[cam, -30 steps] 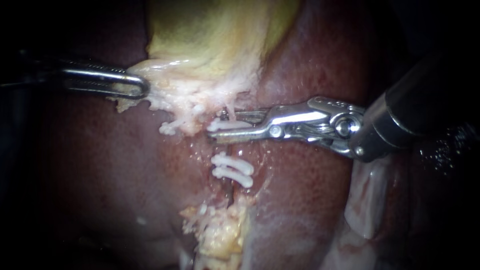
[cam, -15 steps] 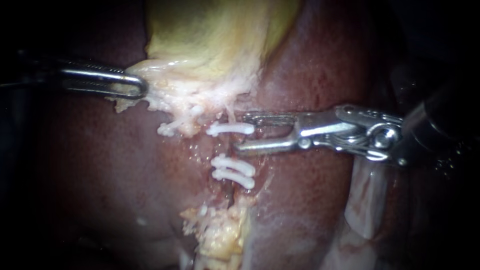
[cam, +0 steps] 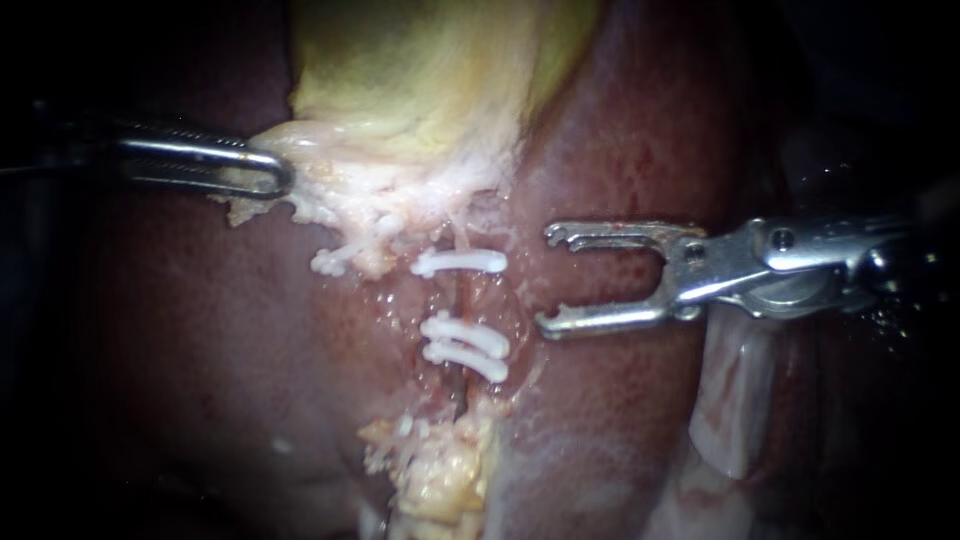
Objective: Going back third clip right tube
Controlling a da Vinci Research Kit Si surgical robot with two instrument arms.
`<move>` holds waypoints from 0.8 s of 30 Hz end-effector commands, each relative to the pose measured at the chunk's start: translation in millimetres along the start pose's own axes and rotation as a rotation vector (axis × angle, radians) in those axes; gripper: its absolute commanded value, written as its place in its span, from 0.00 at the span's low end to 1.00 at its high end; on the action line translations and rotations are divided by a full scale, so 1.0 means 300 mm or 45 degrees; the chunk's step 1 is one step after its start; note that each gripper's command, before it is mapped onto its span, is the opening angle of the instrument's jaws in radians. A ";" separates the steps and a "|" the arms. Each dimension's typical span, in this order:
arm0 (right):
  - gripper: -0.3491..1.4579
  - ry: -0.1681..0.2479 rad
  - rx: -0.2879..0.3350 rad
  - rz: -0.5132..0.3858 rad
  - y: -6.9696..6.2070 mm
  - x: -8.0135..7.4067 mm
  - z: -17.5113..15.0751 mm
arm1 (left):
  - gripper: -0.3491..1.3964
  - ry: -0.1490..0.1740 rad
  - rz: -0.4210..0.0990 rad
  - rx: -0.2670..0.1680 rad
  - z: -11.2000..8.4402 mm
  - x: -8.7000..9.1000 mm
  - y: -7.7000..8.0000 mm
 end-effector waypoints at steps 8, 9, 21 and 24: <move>0.47 -0.018 0.064 -0.022 -0.0037 0.0039 -0.003 | 0.00 0.001 0.000 0.004 0.0005 0.0001 -0.0003; 0.47 -0.018 0.065 -0.022 -0.0038 0.0038 -0.003 | 0.00 0.001 0.000 0.004 0.0006 0.0001 -0.0003; 0.47 -0.017 0.070 -0.023 -0.0040 0.0037 -0.003 | 0.00 0.007 0.006 0.023 0.0098 -0.0022 -0.0042; 0.47 -0.017 0.070 -0.023 -0.0040 0.0037 -0.003 | 0.00 0.006 0.009 0.020 0.0121 -0.0035 -0.0051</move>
